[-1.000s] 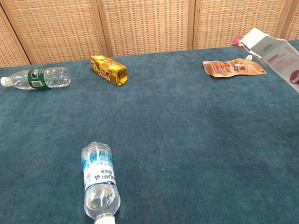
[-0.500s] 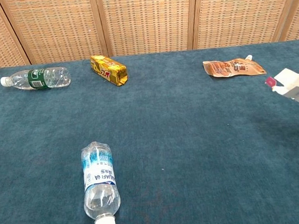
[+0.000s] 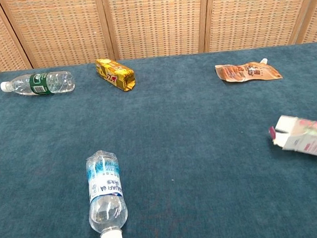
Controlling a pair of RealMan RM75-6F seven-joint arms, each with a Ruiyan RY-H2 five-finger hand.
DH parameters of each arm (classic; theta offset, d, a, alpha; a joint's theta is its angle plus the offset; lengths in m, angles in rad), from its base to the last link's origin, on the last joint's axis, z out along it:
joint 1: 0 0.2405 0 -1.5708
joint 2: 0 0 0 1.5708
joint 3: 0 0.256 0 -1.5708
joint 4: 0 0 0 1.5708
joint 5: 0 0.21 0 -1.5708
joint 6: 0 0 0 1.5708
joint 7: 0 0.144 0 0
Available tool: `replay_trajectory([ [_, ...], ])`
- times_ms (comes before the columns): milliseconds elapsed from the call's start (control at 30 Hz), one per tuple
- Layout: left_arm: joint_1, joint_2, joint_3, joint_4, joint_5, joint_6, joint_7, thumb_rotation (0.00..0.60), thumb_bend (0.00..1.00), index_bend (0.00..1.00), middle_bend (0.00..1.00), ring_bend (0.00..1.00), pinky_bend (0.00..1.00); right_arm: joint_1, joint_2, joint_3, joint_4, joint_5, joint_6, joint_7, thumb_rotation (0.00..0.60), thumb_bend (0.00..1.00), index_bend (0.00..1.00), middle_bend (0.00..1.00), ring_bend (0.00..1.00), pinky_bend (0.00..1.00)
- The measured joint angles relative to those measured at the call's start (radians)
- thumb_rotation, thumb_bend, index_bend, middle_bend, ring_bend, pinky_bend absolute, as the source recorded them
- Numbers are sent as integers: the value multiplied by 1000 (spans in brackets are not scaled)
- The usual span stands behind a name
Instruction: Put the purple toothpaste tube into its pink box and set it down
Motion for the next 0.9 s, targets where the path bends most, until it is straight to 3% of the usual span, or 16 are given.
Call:
replay_trajectory([
  [167,16,3,5,2,7,10,-7,600,258,207,0,0,0,7,8,-19,-12,-35,-2,-6,600,5,38,0,0,0],
  [500,45,27,15,5,29,33,5,600,258,158,0,0,0,-11,27,-18,-62,-86,134,-133,600,5,26,0,0,0],
  [833,124,80,44,36,-54,16,39,600,258,59,0,0,0,-91,70,-40,-81,-213,438,-542,600,4,26,0,0,0],
  [900,135,85,49,54,-73,5,30,600,258,40,0,0,0,-108,84,-44,-89,-221,467,-568,600,4,26,0,0,0],
])
